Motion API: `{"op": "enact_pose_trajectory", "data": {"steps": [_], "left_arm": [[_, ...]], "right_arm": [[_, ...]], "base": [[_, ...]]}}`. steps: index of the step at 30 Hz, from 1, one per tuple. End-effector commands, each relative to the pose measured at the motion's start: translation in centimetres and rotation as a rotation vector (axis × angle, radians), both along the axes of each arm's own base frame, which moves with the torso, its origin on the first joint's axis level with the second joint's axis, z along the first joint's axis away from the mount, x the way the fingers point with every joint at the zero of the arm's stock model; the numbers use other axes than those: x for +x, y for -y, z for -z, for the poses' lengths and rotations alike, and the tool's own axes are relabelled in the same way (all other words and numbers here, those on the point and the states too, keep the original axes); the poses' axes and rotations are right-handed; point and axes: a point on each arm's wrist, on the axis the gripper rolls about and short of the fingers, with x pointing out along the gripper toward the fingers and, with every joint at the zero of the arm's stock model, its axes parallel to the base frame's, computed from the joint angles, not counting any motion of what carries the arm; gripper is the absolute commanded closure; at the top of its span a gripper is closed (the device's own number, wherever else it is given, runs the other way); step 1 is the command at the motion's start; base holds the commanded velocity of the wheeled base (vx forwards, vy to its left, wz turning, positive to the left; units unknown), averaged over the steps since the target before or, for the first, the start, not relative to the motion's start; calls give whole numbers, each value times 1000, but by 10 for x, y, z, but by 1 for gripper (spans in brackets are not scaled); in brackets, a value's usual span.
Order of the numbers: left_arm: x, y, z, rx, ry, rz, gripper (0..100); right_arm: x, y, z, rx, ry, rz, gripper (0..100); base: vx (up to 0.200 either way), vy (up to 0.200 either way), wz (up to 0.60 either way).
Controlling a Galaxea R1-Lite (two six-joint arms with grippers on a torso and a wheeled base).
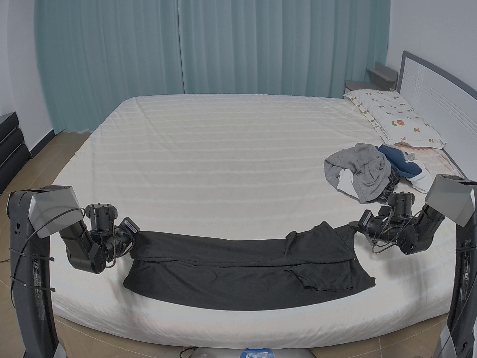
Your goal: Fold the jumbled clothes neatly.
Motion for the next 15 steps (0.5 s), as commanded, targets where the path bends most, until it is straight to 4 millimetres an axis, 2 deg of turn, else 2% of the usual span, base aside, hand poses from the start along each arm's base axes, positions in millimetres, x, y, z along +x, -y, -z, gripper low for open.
{"op": "enact_pose_trajectory", "data": {"steps": [1, 14, 15], "left_arm": [[0, 0, 0, -1, 0, 0, 100], [-1, 0, 0, -1, -3, 0, 100], [-1, 1, 0, 1, -3, 2, 100]], "right_arm": [[1, 1, 6, 1, -6, 3, 100], [5, 1, 20, -14, 27, 19, 100], [5, 1, 20, -14, 25, 19, 0]], "base": [[0, 0, 0], [0, 0, 0], [0, 0, 0]]}}
